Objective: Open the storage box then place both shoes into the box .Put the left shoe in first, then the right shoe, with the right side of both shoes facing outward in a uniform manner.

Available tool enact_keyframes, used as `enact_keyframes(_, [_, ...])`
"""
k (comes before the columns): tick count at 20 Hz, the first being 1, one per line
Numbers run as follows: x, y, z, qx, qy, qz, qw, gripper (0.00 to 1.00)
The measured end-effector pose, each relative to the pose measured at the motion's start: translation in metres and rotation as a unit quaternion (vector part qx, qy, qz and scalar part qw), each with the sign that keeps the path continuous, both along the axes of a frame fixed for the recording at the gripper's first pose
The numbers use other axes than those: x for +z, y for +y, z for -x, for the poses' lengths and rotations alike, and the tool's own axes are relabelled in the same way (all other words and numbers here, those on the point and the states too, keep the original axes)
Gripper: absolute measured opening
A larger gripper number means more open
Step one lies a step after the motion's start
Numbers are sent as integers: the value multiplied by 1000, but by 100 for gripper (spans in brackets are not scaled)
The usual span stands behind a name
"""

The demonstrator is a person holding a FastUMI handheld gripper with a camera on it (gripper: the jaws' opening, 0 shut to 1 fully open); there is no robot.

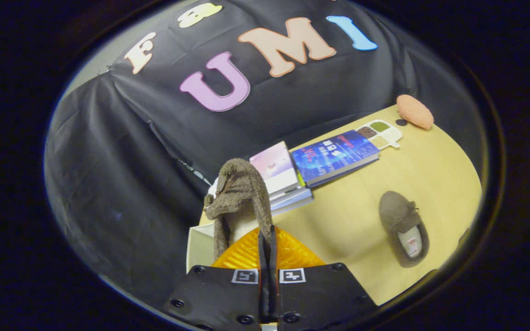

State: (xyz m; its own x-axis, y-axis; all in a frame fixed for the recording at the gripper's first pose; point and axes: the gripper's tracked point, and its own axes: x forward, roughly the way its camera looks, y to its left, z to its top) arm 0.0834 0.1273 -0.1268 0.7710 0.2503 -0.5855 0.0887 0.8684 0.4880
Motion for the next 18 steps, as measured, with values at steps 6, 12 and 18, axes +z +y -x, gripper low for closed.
enact_keyframes(6, [-15,79,13,50,18,-8,999,3])
enact_keyframes(12, [-58,132,43,82,63,11,995,3])
enact_keyframes(18, [-85,158,53,81,99,28,991,3])
